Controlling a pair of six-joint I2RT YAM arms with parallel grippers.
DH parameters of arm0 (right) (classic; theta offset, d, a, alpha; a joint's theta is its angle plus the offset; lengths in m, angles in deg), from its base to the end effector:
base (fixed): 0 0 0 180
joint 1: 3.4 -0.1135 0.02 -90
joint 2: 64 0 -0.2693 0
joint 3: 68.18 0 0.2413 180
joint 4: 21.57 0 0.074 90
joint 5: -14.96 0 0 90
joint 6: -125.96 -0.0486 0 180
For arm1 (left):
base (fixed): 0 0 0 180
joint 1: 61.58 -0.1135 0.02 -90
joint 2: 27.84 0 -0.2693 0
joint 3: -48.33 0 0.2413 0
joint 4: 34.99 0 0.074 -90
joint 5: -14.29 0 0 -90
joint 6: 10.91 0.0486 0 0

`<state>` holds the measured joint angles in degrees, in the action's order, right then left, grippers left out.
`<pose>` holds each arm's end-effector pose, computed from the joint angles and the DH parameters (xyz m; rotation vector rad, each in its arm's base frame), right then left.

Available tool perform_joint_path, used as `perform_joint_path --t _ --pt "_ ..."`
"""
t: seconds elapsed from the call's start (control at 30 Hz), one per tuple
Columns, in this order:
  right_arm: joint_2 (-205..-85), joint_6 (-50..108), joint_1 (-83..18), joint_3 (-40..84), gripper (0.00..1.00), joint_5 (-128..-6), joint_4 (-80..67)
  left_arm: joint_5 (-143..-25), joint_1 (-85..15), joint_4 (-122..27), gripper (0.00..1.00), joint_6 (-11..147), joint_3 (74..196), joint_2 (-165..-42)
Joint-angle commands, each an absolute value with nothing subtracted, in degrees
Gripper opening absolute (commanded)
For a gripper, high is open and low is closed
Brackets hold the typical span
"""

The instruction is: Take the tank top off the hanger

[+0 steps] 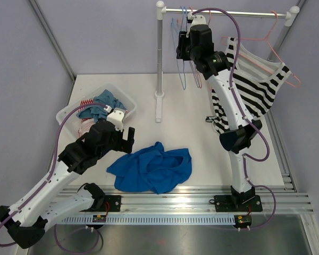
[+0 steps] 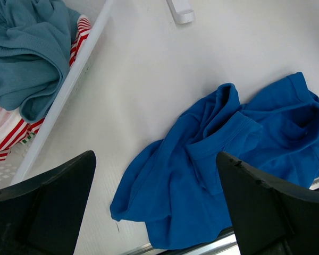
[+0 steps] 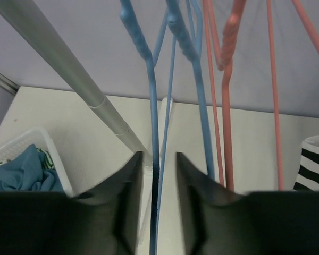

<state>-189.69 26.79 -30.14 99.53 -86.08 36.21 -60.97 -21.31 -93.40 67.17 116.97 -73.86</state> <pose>0.4270 0.2047 0.4607 -0.1483 1.8426 0.2607 0.1254 -0.0900 0.3293 0.3934 2.1459 -0.2372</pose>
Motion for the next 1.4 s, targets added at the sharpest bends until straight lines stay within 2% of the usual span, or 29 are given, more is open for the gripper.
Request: perform_joint_path --t 0.0,0.03,0.07,0.2,0.37,0.43,0.5,0.53,0.57,0.67,0.77,0.93,1.13,1.2,1.27,1.37 --pt "-181.08 27.52 -31.52 97.75 0.49 -85.15 33.09 -62.26 -21.59 -92.19 0.99 66.0 118.89 -75.12" --pt "-178.63 27.7 -31.61 97.04 0.58 -85.23 33.17 -62.17 -21.59 -92.28 0.99 64.86 119.24 -75.47" --pt "-177.56 27.87 -31.7 95.47 0.73 -85.06 33.17 -62.35 -21.59 -92.19 0.99 64.42 119.51 -75.65" --pt "-171.76 28.75 -31.7 91.42 0.99 -83.92 33.96 -62.35 -21.5 -92.81 0.99 62.4 121.09 -77.4" --pt "-161.4 29.45 -31.7 83.78 0.99 -78.31 35.55 -62.44 -18.97 -92.9 0.99 58.36 121.88 -82.76" --pt "-155.18 29.72 -31.7 76.93 1.0 -75.75 35.37 -59.11 -13.96 -92.9 0.99 56.16 122.32 -87.32" --pt "-150.07 29.11 -31.7 66.4 0.99 -72.23 34.06 -57.0 -9.4 -92.72 0.99 54.58 122.85 -93.01" --pt "-144.3 29.02 -31.7 61.75 1.0 -71.09 30.4 -56.81 -8.33 -92.46 0.99 54.05 123.02 -94.71" --pt "-141.2 29.02 -31.7 52.13 0.99 -67.51 28.27 -57.07 -7.62 -91.24 0.99 53.87 122.76 -96.55" --pt "-130.03 28.58 -31.61 37.07 0.99 -61.07 21.58 -59.18 -5.86 -88.43 0.99 53.43 121.28 -102.18" --pt "-121.76 26.57 -31.61 27.73 1.0 -58.6 20.08 -60.68 -5.68 -84.83 0.99 53.08 118.56 -107.02" --pt "-113.06 25.41 -31.7 20.14 0.99 -59.21 19.37 -68.4 -5.68 -77.27 0.99 52.81 114.77 -116.67" --pt "-111.64 26.2 -31.7 19.52 1.0 -60.45 22.28 -74.13 -5.07 -71.36 0.97 51.84 112.21 -122.05" --pt "-111.11 26.12 -31.7 18.73 1.0 -60.01 21.4 -72.03 -4.8 -72.67 0.55 52.02 112.65 -123.9" --pt "-110.85 26.2 -31.7 17.93 0.99 -59.83 20.7 -68.18 -4.72 -75.66 0.0 52.02 113.88 -123.3" --pt "-110.41 26.55 -31.61 17.93 0.99 -60.97 20.69 -61.07 -4.8 -80.74 0.0 52.28 116.51 -119.17"
